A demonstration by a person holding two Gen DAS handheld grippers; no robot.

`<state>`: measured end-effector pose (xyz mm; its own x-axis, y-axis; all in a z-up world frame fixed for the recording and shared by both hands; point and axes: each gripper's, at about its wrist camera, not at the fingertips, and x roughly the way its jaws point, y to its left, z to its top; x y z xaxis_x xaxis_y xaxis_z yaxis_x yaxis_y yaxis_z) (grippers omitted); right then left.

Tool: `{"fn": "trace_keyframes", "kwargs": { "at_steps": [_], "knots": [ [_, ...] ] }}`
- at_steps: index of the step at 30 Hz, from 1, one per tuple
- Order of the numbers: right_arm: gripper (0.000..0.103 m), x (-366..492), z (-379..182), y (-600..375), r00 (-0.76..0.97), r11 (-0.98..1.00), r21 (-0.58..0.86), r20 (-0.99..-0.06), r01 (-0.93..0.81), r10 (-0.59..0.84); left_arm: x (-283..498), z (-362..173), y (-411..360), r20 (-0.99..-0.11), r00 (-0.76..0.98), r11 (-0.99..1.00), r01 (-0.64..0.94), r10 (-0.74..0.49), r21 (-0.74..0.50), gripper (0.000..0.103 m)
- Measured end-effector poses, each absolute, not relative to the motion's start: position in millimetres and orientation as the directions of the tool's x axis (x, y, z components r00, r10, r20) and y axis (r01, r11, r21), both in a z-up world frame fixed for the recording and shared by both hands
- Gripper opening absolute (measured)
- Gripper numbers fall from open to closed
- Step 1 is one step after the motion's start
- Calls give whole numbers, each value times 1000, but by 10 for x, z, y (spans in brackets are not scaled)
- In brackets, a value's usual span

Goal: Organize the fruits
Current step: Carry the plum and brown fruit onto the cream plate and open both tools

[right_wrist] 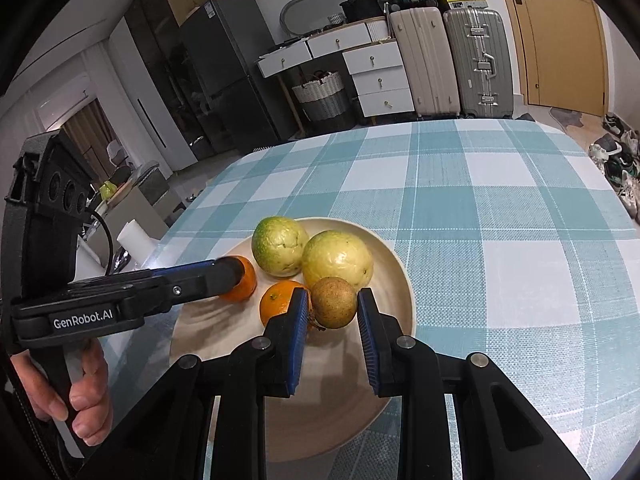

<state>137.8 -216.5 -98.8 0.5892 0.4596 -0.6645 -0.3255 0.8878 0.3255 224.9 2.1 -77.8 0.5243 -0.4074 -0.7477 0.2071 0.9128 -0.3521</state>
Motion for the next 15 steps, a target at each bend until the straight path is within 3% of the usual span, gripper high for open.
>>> {"fn": "trace_keyframes", "kwargs": {
  "at_steps": [7, 10, 15],
  "knots": [
    [27, 1393, -1003, -2078, 590, 890, 303, -668, -341, 453, 2292, -784, 14, -747, 524, 911, 205, -410, -357, 24],
    [49, 1397, -990, -2057, 592, 891, 297, -668, -343, 451, 2282, -752, 20, -740, 527, 907, 206, -418, -367, 24],
    [52, 1315, -892, -2121, 629, 888, 310, -627, -340, 460, 2200, -686, 68, -732, 542, 910, 199, -412, -365, 24]
  ]
}}
